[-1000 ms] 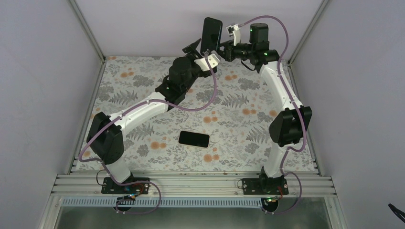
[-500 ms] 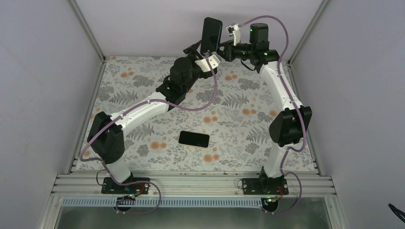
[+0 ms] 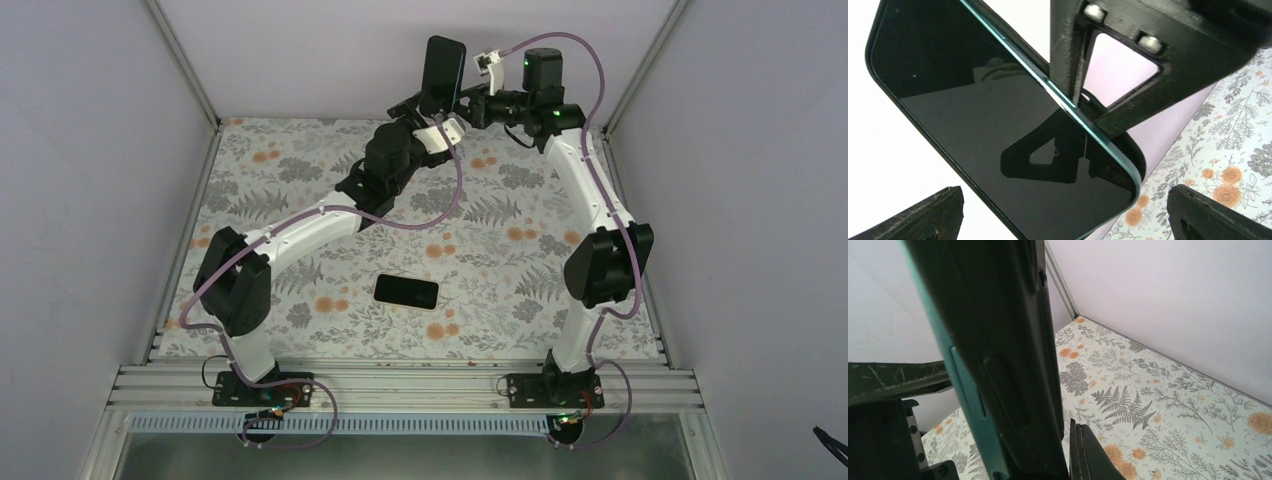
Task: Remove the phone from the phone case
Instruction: Remove the phone case from the phone.
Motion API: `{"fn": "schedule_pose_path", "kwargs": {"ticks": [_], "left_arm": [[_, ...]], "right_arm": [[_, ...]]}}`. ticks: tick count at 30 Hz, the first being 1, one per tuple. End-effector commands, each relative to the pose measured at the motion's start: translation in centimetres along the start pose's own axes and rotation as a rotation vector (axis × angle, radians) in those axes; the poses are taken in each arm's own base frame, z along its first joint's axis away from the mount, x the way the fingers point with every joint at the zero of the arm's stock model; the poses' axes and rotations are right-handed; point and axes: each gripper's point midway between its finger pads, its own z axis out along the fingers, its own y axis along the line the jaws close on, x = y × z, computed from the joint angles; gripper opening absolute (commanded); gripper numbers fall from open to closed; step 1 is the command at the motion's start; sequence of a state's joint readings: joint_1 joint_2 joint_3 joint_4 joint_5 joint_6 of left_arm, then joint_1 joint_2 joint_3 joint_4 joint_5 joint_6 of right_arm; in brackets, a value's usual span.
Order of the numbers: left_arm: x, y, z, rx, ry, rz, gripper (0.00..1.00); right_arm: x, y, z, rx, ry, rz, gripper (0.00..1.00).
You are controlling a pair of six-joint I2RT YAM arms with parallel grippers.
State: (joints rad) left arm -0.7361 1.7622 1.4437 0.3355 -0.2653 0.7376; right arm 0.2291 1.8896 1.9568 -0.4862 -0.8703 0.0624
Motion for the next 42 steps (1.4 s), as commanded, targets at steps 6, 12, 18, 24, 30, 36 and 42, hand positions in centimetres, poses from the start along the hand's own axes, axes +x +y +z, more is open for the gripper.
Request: {"fn": "schedule_pose_path", "kwargs": {"ticks": [6,12,18,24,30,36,42], "left_arm": [[-2.7,2.8,-1.0,-0.057,-0.069,-0.049,1.00],[-2.9,2.7,-1.4,-0.040,-0.079,-0.045,1.00],[-2.9,2.8,-1.4,-0.047,-0.079,-0.044,1.00],[-2.3,3.5,-1.0,-0.094,-0.066,-0.047,1.00],[-2.3,5.1,-1.0,-0.175,-0.059,-0.043,0.96],[-1.6,7.0,-0.8,-0.344,-0.026,0.031,0.84],[-2.2,9.9,-3.3,-0.653,-0.063,0.161,0.69]], "right_arm": [[-2.9,3.8,-1.5,-0.067,-0.077,-0.091,0.03],[-3.0,3.8,-1.5,-0.066,-0.079,-0.092,0.03],[-3.0,3.8,-1.5,-0.065,-0.079,-0.095,0.03],[-3.1,4.0,-1.7,-0.067,-0.080,-0.098,0.03],[-3.0,4.2,-1.8,-0.069,-0.080,-0.101,0.03],[-2.8,4.7,-1.8,-0.097,-0.075,-0.091,0.03],[-1.9,5.6,-1.8,-0.145,-0.052,-0.064,0.03]]}}
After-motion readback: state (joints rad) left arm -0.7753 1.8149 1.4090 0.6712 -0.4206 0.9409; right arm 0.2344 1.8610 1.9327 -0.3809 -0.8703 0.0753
